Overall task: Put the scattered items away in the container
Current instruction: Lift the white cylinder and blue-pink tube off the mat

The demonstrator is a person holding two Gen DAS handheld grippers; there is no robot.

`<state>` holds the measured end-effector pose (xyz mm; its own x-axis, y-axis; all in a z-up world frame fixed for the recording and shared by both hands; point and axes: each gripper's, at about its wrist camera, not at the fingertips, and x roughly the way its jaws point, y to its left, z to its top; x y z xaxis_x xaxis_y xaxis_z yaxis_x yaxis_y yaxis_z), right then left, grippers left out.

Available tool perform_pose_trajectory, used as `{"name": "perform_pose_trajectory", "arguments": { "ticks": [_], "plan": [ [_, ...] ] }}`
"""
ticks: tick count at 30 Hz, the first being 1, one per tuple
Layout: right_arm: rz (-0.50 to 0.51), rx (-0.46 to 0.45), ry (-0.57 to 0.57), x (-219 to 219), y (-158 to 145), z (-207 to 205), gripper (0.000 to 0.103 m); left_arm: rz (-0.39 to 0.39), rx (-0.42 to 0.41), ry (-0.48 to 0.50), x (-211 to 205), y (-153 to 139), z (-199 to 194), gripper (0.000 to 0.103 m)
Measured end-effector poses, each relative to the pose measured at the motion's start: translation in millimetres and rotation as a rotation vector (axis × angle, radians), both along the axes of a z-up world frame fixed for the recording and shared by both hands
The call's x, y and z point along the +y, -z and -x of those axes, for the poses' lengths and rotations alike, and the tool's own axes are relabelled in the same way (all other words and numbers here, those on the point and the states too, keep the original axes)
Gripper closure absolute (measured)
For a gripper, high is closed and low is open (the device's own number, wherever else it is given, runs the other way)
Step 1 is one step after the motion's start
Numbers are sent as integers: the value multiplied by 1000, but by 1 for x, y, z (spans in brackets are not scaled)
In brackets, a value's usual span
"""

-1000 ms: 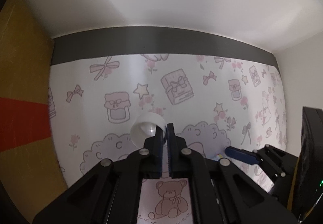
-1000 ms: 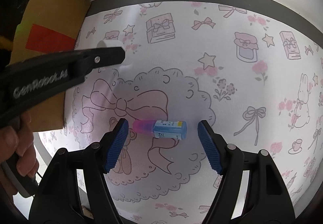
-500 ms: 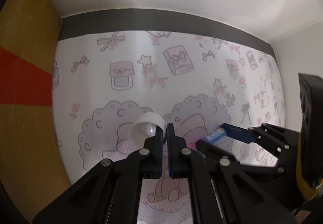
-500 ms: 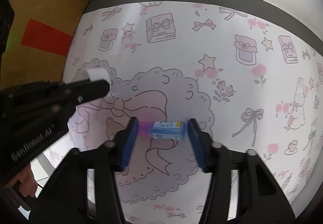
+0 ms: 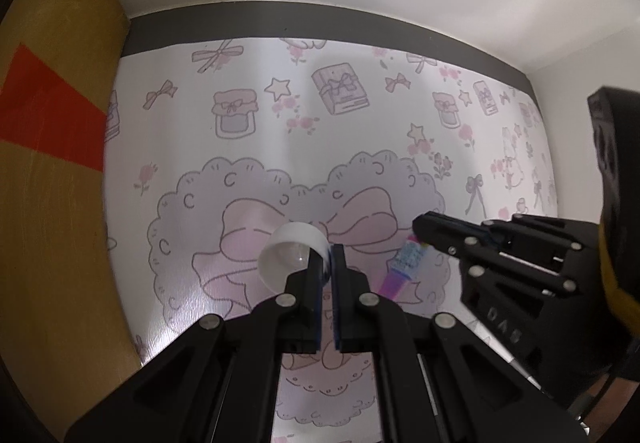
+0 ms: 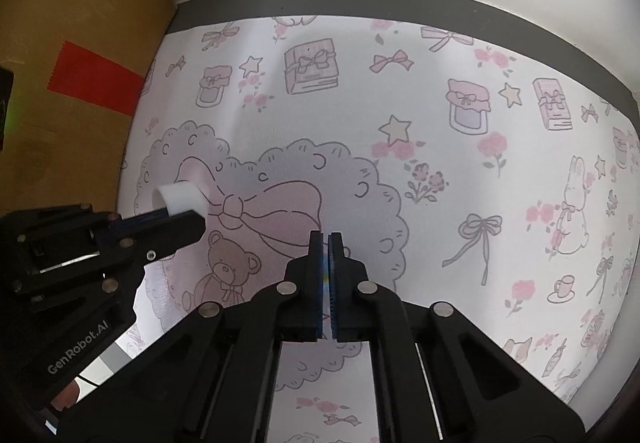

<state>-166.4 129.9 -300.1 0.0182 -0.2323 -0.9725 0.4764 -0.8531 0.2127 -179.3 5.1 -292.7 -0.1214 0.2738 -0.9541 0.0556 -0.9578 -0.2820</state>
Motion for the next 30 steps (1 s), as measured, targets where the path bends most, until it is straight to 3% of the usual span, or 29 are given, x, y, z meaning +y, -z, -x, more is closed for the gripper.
{"name": "perform_pose_trajectory", "arguments": {
  "ticks": [5, 6, 8, 9, 13, 16, 18, 21, 30],
  "plan": [
    [-3, 2, -20, 9, -3, 1, 93, 0, -5, -14, -2, -1, -7, 99],
    [-8, 6, -27, 9, -4, -2, 77, 0, -7, -16, -2, -1, -9, 99],
    [-28, 15, -41, 4, -2, -11, 55, 0, -10, -22, -3, -1, -13, 99],
    [-28, 14, -43, 3, -2, -14, 54, -1, -11, -26, -5, -1, -16, 99],
    [15, -63, 33, 7, 8, -13, 54, -3, -14, -38, -7, 0, -24, 99],
    [17, -72, 43, 2, 14, -17, 54, -2, -17, -48, -9, 0, -30, 99],
    [4, -75, 23, -3, 18, -20, 69, -1, -19, -48, -10, -1, -32, 99],
    [-10, -78, -6, -8, 21, -25, 83, -1, -19, -44, -10, -1, -34, 99],
    [-10, -65, -15, -5, 12, -26, 85, -8, -14, -32, -8, -4, -34, 99]
  ]
}}
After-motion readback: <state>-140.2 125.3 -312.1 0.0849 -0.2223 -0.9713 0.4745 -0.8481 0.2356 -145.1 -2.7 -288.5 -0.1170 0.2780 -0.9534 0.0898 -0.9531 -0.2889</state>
